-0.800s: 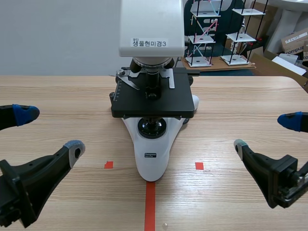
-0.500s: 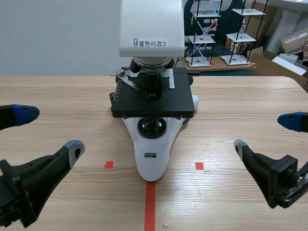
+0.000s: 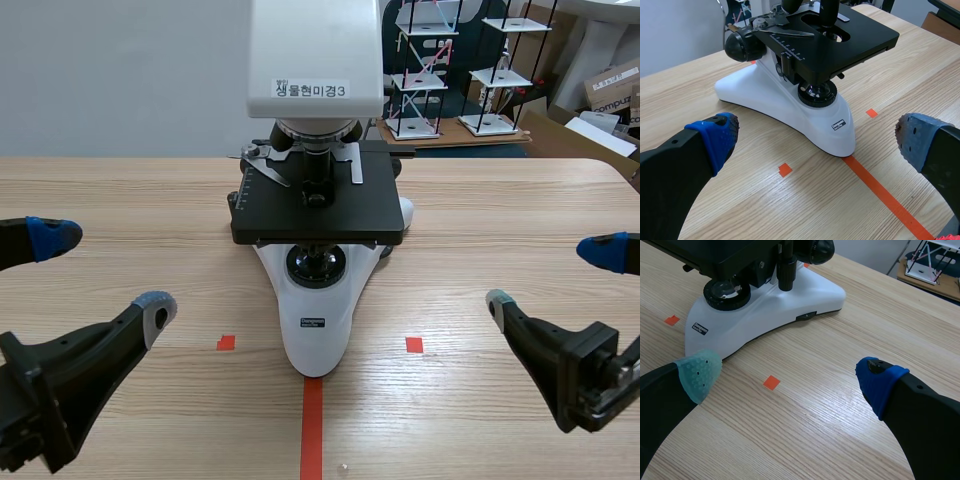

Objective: Point at the revolving nosepiece

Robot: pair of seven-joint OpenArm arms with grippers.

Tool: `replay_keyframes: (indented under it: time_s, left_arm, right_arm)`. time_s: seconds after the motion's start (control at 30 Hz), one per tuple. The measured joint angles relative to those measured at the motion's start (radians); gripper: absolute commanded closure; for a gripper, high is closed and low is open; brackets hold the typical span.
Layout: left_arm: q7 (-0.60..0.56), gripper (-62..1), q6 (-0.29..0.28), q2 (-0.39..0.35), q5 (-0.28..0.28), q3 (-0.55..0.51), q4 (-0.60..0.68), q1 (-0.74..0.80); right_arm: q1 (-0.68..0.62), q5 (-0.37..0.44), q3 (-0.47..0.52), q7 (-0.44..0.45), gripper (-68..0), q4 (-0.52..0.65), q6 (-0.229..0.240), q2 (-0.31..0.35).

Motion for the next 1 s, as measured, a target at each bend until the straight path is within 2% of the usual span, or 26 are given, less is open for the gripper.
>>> replay_keyframes:
  time_s: [0.67,0.7,0.73,0.8,0.93,0.97,1.0]
  left_arm:
    - [0.0,-62.3,0.0,0.0,0.0,0.0,0.0,0.0]
    - [0.0,-62.3,0.0,0.0,0.0,0.0,0.0,0.0]
    - [0.0,-62.3,0.0,0.0,0.0,0.0,0.0,0.0]
    - [0.0,-62.3,0.0,0.0,0.0,0.0,0.0,0.0]
    - [0.0,-62.3,0.0,0.0,0.0,0.0,0.0,0.0]
    - [0.0,-62.3,0.0,0.0,0.0,0.0,0.0,0.0]
    - [0.0,-62.3,0.0,0.0,0.0,0.0,0.0,0.0]
  right_arm:
    - [0.0,0.0,0.0,0.008,-58.8,0.0,-0.003,0.0]
    - [0.0,0.0,0.0,0.016,-57.3,0.0,-0.01,0.0]
    - [0.0,0.0,0.0,0.027,-53.9,0.0,-0.024,0.001]
    - [0.0,0.0,0.0,0.063,-42.9,0.0,-0.065,0.021]
    - [0.003,0.01,0.0,0.119,-11.0,0.0,-0.116,0.147]
    - [0.014,0.019,0.0,0.106,-5.5,0.0,-0.117,0.179]
    - [0.034,0.019,0.0,0.089,-3.2,0.0,-0.119,0.203]
